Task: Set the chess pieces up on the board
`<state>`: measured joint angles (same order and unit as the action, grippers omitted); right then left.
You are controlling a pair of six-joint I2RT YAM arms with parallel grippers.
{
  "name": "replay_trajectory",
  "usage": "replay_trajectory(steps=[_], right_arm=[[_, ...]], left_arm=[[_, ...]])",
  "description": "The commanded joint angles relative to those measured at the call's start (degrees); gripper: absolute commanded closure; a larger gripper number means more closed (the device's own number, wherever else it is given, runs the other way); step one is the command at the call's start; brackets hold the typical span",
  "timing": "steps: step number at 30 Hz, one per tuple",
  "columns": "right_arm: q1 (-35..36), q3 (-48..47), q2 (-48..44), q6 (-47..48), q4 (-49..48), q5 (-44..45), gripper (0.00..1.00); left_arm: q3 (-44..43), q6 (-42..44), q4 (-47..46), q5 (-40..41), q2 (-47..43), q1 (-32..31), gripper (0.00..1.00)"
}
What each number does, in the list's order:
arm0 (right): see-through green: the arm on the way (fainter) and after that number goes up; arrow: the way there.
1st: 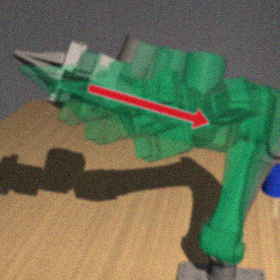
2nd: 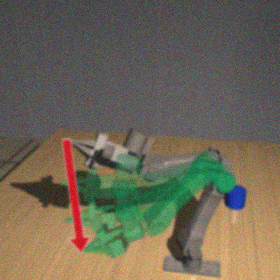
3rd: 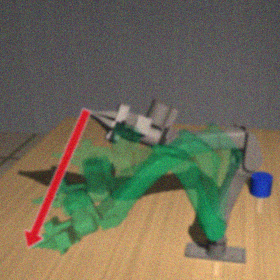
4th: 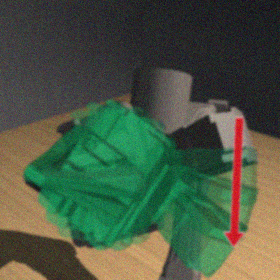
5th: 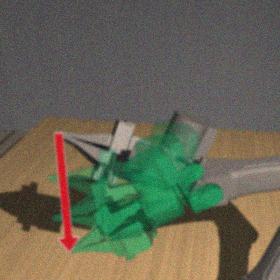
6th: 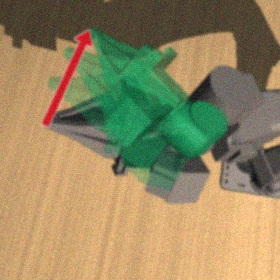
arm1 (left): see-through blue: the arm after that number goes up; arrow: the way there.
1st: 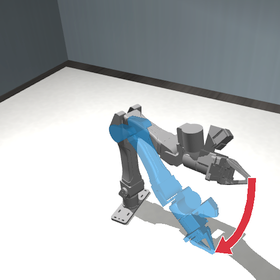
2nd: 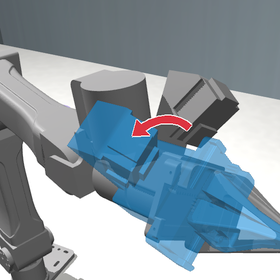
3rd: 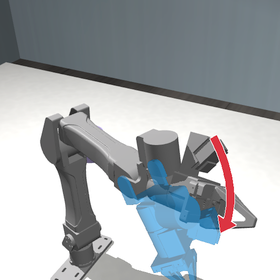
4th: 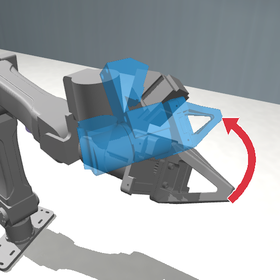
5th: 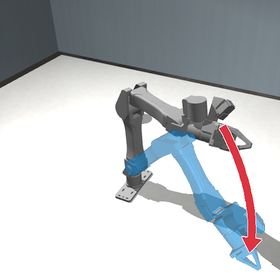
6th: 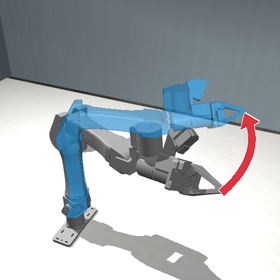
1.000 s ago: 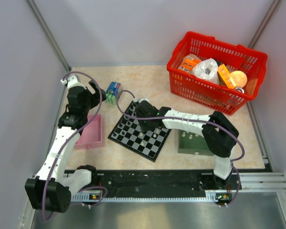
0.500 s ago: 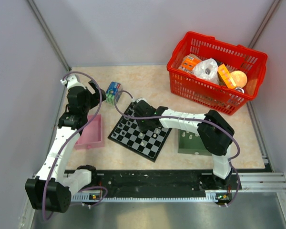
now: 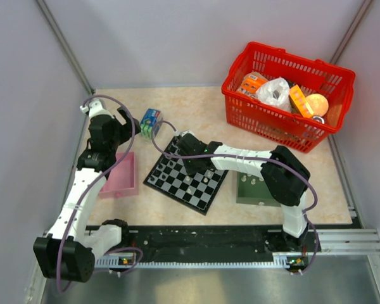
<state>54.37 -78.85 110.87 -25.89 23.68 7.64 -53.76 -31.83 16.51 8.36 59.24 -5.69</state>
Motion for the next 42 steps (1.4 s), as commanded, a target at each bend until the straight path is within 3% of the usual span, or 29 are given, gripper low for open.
replay_trajectory(steps=[1, 20, 29, 42], right_arm=[[0.39, -2.1, -0.83, 0.75, -0.13, 1.15, 0.84], [2.05, 11.69, -17.26, -2.76, -1.36, 1.5, 0.85], [4.25, 17.5, -17.62, -6.01, -3.03, 1.76, 0.85], [4.17, 17.85, -16.04, -5.22, -2.85, 2.55, 0.85]], left_arm=[[-0.21, 0.11, -2.63, 0.25, -1.32, 0.33, 0.01], [-0.21, -0.25, -2.98, -0.54, -0.97, 0.42, 0.01], [0.41, -0.77, -3.42, -1.06, -1.15, 0.42, 0.01], [0.32, -0.42, -3.07, -0.54, -1.41, 0.42, 0.01]])
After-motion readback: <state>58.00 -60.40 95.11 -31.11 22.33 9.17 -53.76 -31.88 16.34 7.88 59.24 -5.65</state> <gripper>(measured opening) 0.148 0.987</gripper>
